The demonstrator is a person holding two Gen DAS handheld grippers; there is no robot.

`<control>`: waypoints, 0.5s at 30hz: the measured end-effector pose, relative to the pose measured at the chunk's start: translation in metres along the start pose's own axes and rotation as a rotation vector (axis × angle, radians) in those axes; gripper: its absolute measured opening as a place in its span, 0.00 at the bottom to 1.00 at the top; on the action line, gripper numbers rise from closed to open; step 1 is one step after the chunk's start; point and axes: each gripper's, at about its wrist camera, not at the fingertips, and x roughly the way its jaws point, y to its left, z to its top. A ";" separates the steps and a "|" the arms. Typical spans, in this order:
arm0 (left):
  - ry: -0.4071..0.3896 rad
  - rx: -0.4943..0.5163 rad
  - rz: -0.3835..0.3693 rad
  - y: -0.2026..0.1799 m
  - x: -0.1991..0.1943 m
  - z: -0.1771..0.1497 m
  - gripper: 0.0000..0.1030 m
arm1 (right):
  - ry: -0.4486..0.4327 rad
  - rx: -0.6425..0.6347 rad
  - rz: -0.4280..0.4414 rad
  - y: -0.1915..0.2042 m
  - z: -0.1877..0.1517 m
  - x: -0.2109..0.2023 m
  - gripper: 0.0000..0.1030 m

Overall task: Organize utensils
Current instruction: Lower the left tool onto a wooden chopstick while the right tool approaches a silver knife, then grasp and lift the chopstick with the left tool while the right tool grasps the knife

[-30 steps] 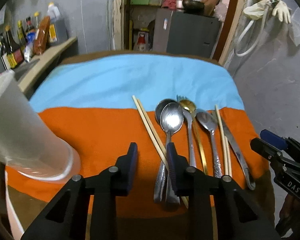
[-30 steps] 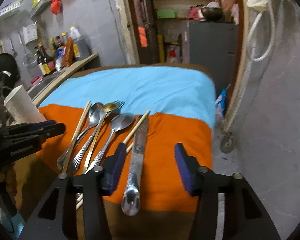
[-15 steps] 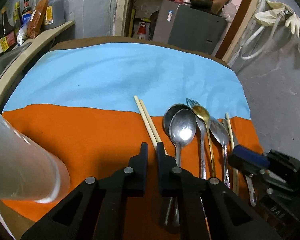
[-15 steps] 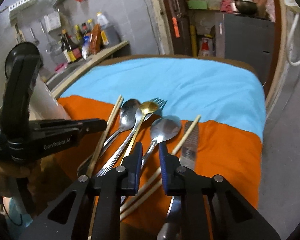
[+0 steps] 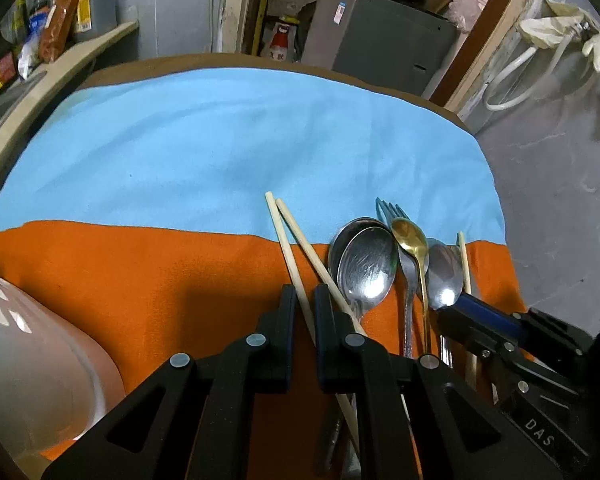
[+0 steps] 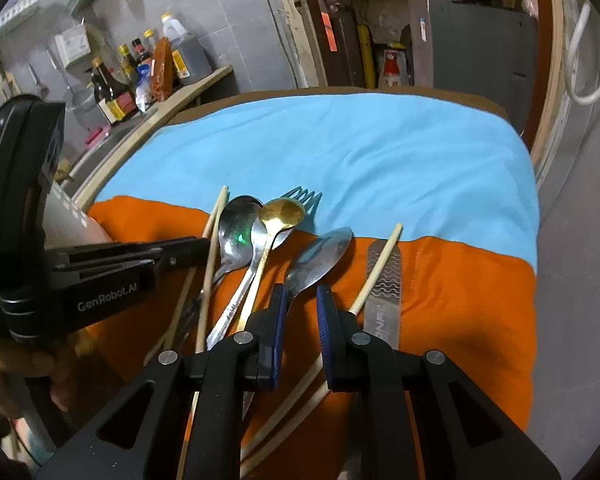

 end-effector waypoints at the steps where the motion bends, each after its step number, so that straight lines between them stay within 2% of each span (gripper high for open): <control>1: 0.009 -0.001 -0.007 0.001 0.000 0.001 0.07 | 0.002 0.020 0.017 -0.004 0.001 0.001 0.13; 6: 0.023 0.001 -0.031 0.001 -0.001 0.000 0.06 | 0.033 0.076 0.081 -0.013 0.004 0.010 0.16; 9: 0.019 0.012 -0.020 -0.002 -0.005 -0.008 0.03 | 0.033 0.053 0.055 -0.008 0.007 0.008 0.11; 11: 0.021 0.022 -0.018 -0.003 -0.010 -0.016 0.02 | 0.037 0.082 0.094 -0.012 0.004 0.006 0.06; 15: 0.047 0.028 -0.038 -0.003 -0.013 -0.023 0.02 | 0.042 0.088 0.122 -0.016 0.003 0.006 0.06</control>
